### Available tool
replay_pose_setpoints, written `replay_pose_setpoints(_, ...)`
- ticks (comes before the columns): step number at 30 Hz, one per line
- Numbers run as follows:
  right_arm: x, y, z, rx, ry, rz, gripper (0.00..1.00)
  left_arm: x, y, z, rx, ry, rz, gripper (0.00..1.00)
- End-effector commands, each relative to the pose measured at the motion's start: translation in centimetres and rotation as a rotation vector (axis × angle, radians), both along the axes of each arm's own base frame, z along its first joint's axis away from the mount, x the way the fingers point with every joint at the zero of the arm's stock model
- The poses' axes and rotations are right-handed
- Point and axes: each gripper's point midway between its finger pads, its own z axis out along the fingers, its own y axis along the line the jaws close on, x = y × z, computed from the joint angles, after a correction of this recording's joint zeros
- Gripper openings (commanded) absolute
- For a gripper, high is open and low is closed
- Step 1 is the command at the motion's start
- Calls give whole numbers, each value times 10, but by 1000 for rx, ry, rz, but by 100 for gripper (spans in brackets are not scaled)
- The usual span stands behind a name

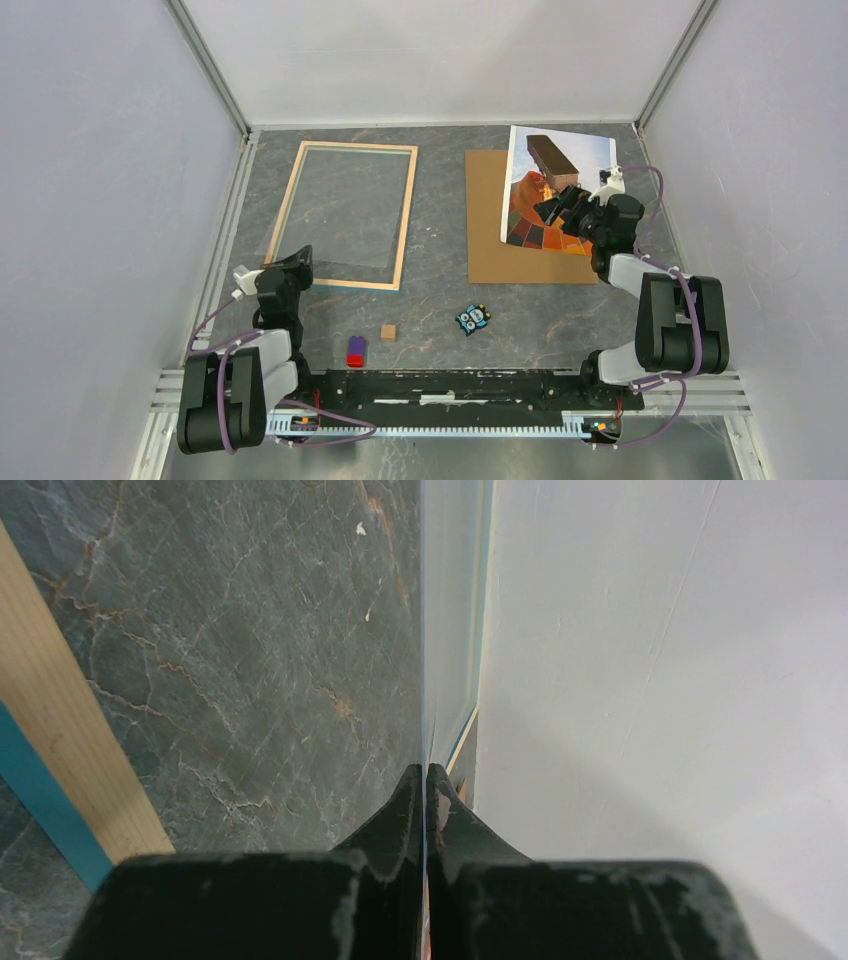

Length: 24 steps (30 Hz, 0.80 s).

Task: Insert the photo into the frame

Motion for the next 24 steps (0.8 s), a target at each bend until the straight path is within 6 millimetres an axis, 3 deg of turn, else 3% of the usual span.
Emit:
replay_pose_setpoints(1,2,4,6,3,-41,19,98,5,5,9,-24,-33,28,2)
replay_pose_setpoints(24,3,5,4,3,-36,24,98,6,0,1,-24,-1,-3,2)
